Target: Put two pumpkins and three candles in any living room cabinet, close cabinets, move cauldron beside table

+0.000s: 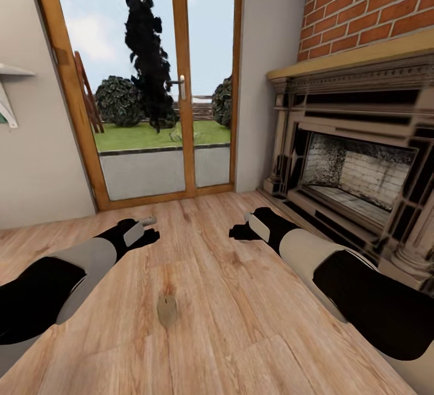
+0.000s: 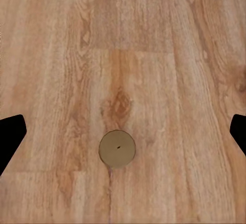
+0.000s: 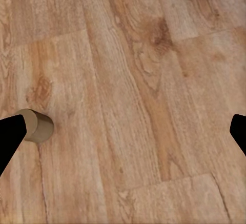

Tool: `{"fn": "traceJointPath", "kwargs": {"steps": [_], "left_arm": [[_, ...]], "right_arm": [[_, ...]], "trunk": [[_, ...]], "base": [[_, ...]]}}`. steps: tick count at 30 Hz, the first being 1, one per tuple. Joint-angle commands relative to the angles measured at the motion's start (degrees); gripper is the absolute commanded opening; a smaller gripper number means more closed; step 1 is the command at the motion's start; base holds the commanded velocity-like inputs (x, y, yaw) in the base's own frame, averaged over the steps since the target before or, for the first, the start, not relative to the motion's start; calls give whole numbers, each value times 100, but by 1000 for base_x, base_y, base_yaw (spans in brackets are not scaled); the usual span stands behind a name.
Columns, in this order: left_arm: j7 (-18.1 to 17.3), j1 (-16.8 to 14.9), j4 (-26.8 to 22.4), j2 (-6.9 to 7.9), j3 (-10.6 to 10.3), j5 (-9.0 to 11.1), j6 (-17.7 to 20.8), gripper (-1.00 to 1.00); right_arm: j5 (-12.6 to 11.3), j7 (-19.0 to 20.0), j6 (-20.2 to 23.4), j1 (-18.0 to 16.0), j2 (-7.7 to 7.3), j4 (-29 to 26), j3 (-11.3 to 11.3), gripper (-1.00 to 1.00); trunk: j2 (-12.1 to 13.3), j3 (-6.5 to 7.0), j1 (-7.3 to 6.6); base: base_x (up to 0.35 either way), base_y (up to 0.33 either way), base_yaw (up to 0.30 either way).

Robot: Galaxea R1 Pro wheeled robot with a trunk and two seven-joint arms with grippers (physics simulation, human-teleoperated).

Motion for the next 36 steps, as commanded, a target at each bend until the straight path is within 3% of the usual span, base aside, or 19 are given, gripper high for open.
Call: {"fn": "traceJointPath", "kwargs": {"steps": [1,8,14,21,27,31,36], "left_arm": [[26,-1,-8,0,-46,56,27,100],[-1,-1,-1,-3,-48,50,66,100],[-369,1,-6,2,-56,35,626,100],[-540,1,-27,-2,-57,-217,1177,100],[-590,1,-26,-76,-57,-230,1278,100],[-869,1,-6,-97,-57,-259,1299,100],[-1003,1,-1,-128,-57,-569,1537,100]], "right_arm": [[-58,-46,27,-4,0,-10,22,100],[-58,-46,76,-4,0,-11,-2,100],[-58,-46,108,-5,0,-12,-5,100],[-58,-49,115,-3,0,-12,3,100],[-58,-53,116,-4,0,-24,9,100],[-58,-55,123,-3,0,-176,27,100],[-58,-55,124,-4,0,-216,30,100]], "trunk": [[-3,-6,-1],[-11,-139,14],[-19,-272,30],[-28,-427,48],[-36,-560,63],[-41,-649,73],[-48,-759,86]], "base": [[0,0,0],[0,0,0],[0,0,0],[0,0,0],[0,0,0],[0,0,0],[0,0,0]]}}
